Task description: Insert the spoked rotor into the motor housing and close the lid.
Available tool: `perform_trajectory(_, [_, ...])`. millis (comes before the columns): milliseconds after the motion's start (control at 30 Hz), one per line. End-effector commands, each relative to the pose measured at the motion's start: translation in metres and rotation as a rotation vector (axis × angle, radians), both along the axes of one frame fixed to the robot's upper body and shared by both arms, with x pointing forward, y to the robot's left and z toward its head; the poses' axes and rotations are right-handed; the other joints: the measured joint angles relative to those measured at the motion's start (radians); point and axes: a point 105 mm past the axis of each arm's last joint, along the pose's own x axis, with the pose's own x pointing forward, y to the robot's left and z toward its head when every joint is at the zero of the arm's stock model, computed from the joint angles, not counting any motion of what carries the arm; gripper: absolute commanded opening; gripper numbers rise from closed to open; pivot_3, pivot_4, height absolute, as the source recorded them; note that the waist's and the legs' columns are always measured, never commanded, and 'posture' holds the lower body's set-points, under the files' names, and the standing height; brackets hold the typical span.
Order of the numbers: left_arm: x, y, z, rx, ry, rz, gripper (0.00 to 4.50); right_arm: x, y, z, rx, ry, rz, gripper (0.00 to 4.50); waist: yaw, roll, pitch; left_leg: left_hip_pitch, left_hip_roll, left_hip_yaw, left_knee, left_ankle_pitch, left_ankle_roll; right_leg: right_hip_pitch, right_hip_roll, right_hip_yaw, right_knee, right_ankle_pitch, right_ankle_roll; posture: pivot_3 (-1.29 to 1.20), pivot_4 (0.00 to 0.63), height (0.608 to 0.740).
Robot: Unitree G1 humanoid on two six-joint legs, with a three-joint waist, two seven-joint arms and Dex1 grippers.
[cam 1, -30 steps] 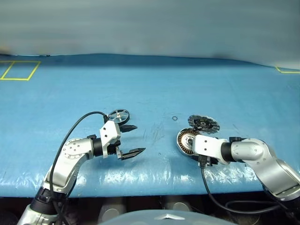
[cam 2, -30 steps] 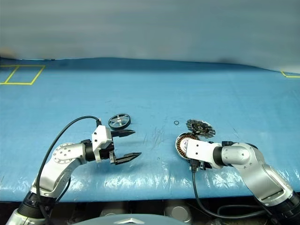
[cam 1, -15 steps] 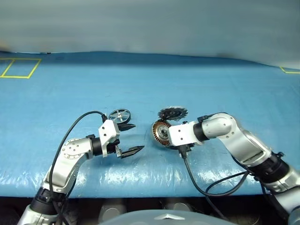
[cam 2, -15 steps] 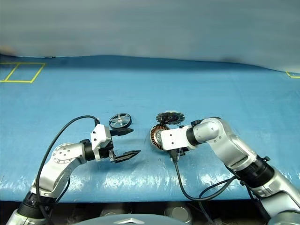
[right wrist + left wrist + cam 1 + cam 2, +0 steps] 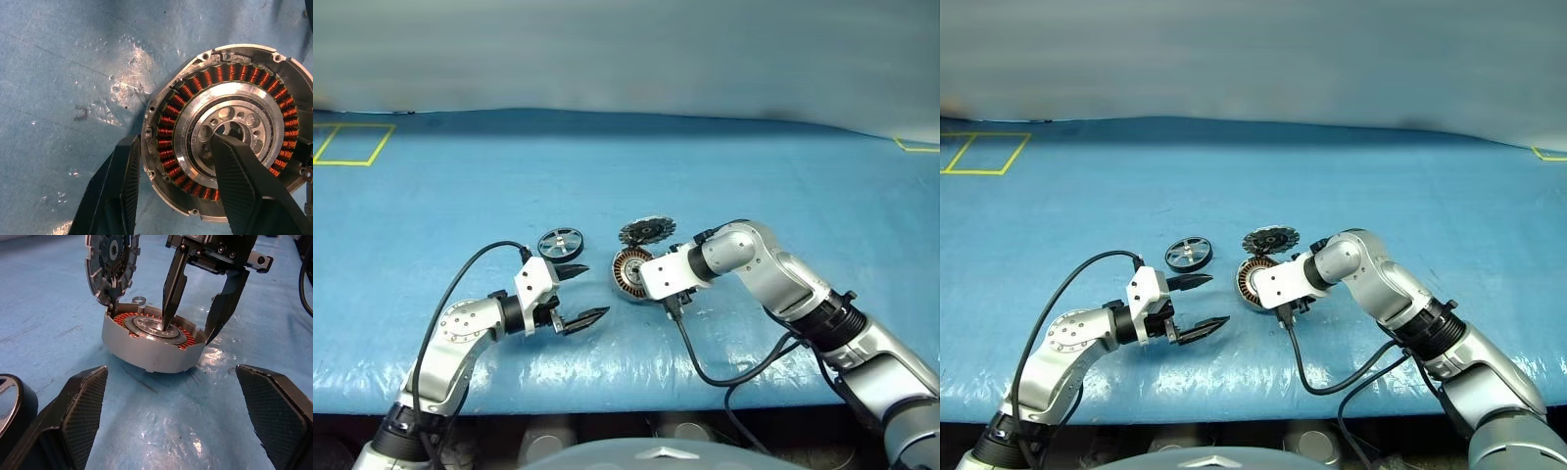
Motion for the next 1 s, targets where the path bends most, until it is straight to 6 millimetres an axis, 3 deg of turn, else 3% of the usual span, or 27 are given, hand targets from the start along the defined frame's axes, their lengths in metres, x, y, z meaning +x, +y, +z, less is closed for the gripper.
perform_trajectory(33, [0.001,-0.002,0.011,-0.011,-0.053,-0.008,4.5,0.004,0.007,0.005,0.033,-0.053,0.015,2.64,-0.001,0.0,0.0,0.0,0.0,0.0,0.0,0.0,0.0,0.0,0.0,0.0,0.0,0.0,0.0,0.0,0.15,0.74])
perform_trajectory(233, [0.001,-0.003,0.012,-0.018,-0.051,-0.011,4.5,0.005,0.015,0.017,0.124,-0.03,-0.054,4.46,0.001,0.0,0.0,0.0,0.0,0.0,0.0,0.0,0.0,0.0,0.0,0.0,0.001,-0.002,-0.003,0.0,0.15,0.74])
perform_trajectory(433, [0.0,-0.003,0.011,-0.014,-0.045,-0.016,4.5,-0.021,0.02,0.052,0.299,0.087,-0.035,4.46,0.004,0.0,0.0,-0.001,0.0,-0.002,0.0,0.0,0.0,0.0,-0.001,-0.002,0.0,-0.001,-0.001,0.0,0.15,0.74])
perform_trajectory(533, [-0.001,-0.004,0.012,-0.023,-0.043,-0.019,4.5,-0.032,0.012,0.063,0.366,0.119,-0.059,4.46,0.006,0.0,0.0,-0.001,0.0,-0.003,0.0,0.0,0.0,0.0,-0.001,-0.003,0.0,-0.001,-0.001,0.0,0.15,0.74])
perform_trajectory(667, [-0.003,-0.004,0.016,-0.034,-0.045,-0.023,4.5,-0.025,-0.013,0.063,0.426,0.085,-0.211,4.46,0.01,0.0,0.0,-0.001,-0.001,-0.003,0.0,0.0,0.0,0.001,-0.002,-0.003,-0.001,-0.002,-0.004,0.0,0.15,0.74])
perform_trajectory(767, [-0.003,-0.004,0.017,-0.035,-0.051,-0.021,4.5,-0.007,-0.041,0.062,0.534,0.035,-0.437,4.46,0.01,0.0,0.0,-0.001,-0.001,-0.002,0.0,0.0,0.0,0.001,-0.002,-0.003,-0.001,-0.003,-0.004,0.0,0.15,0.74])
perform_trajectory(867, [-0.003,-0.003,0.019,-0.044,-0.05,-0.019,4.5,0.004,-0.068,0.052,0.616,-0.023,-0.656,4.46,0.011,0.0,0.0,-0.001,-0.001,-0.002,0.0,0.0,0.0,0.001,-0.002,-0.003,-0.001,-0.003,-0.004,0.0,0.15,0.74])
perform_trajectory(1000, [-0.002,-0.003,0.021,-0.049,-0.049,-0.025,4.5,0.006,-0.085,0.033,0.688,-0.049,-0.833,4.46,0.008,0.0,0.0,-0.001,-0.001,-0.001,-0.001,0.0,0.0,0.0,-0.001,-0.002,-0.001,-0.003,-0.004,0.0,0.15,0.74])
